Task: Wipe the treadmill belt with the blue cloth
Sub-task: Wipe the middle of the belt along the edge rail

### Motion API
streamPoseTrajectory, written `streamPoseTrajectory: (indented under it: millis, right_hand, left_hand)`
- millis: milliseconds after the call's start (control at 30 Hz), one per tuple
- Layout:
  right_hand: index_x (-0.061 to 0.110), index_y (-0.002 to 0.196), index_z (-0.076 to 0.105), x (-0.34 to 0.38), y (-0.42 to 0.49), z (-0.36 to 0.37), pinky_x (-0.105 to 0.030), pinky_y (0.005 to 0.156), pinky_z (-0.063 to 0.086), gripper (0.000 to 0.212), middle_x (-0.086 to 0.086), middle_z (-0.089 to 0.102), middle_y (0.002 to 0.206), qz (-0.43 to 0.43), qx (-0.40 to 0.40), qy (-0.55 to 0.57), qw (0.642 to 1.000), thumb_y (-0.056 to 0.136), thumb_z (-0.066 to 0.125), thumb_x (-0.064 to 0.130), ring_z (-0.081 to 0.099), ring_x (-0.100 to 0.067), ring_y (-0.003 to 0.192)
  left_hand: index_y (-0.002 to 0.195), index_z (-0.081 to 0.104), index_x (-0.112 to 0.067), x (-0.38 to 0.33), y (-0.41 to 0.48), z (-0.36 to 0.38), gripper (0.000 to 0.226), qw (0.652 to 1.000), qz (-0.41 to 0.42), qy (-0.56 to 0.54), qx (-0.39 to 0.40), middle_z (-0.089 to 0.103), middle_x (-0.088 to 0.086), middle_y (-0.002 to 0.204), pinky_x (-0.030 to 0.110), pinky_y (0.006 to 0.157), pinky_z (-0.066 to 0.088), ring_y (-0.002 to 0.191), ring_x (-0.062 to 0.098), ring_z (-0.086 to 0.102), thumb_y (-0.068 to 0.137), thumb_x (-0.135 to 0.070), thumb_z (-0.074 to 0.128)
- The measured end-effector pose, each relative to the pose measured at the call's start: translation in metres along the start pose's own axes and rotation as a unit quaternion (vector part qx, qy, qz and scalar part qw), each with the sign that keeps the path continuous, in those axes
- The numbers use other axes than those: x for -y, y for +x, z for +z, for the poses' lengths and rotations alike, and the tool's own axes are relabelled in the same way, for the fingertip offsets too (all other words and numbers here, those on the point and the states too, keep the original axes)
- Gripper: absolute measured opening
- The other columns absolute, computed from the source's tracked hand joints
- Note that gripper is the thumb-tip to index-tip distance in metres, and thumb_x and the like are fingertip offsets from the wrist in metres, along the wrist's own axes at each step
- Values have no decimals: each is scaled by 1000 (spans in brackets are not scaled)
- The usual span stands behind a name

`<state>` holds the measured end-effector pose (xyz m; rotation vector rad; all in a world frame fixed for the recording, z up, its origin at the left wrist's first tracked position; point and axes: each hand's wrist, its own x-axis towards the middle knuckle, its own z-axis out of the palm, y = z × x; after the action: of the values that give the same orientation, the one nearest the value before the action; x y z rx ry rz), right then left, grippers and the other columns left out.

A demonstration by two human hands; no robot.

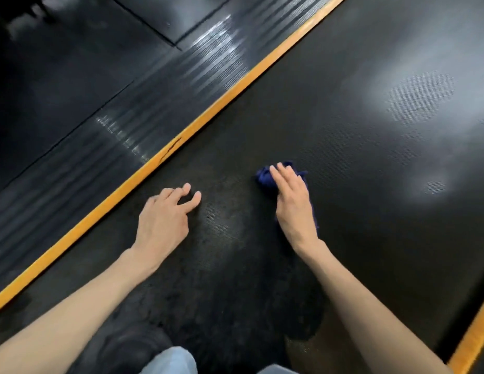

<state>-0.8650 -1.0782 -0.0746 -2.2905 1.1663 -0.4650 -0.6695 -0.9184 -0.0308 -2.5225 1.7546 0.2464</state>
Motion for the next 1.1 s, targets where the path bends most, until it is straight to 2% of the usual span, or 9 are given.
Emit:
streamPoseTrajectory:
  millis: [133,233,333,433,567,667,933,1000,1100]
  right_hand:
    - [7,136,47,22,40,22,-42,113,26,48,-11,44,142,121,-119,3,986,89,41,-2,35,-28,135]
    - [11,137,46,62,13,55,-44,111,26,50,-10,43,144,-27,-50,-39,998,87,47,7,35,-30,135]
    - [14,136,48,89,-34,76,-42,111,26,51,-7,45,143,-189,69,-23,979,85,47,10,38,-27,133]
    - [15,130,54,69,-16,65,-35,111,27,46,-8,52,137,-327,136,-34,935,86,41,8,46,-24,127]
    - [7,126,57,29,77,36,-36,112,27,44,-13,52,135,-91,-21,-20,995,85,48,-4,45,-28,128]
    - [4,134,48,41,105,39,-36,115,22,46,-14,45,142,99,-112,-20,989,90,40,-3,37,-29,134]
    - [9,133,50,123,-14,99,-34,109,27,66,-10,53,135,-290,127,-29,948,69,54,-6,49,-25,125]
    - [10,132,52,99,21,85,-37,110,25,68,-11,54,134,-260,101,-51,959,67,59,-11,49,-27,125]
    - [8,136,46,63,74,47,-38,116,11,60,-12,45,142,-21,1,-42,999,80,49,-12,34,-27,136]
  left_hand:
    - [120,64,-23,9,-4,0,58,993,-24,-116,-24,61,-1,124,35,78,53,105,23,59,69,5,62]
    - [108,69,-16,16,1,-10,38,979,-88,-171,-64,65,0,117,38,95,46,103,20,61,77,2,56]
    - [95,70,-12,30,-5,-13,25,980,-126,-136,-75,65,2,100,35,71,50,87,21,61,78,1,57]
    - [108,68,-14,33,-14,-9,34,981,-135,-131,-44,64,2,111,35,72,52,99,21,60,78,0,58]
    - [133,50,-19,37,-26,-3,56,978,-119,-169,9,45,-2,141,39,110,31,130,17,41,81,-1,55]
    - [135,48,-19,43,-39,-3,54,975,-139,-174,13,39,-2,145,36,115,23,132,17,37,83,-4,54]
    - [134,48,-21,48,-41,-5,51,959,-193,-208,19,42,-5,144,30,107,34,133,11,38,85,-7,53]
    - [138,43,-24,45,-42,-6,55,953,-201,-225,33,33,-11,148,31,109,32,136,7,31,87,-7,52]
    - [142,34,-26,46,-42,-8,59,954,-191,-223,62,22,-15,151,28,108,30,139,4,22,88,-10,50]
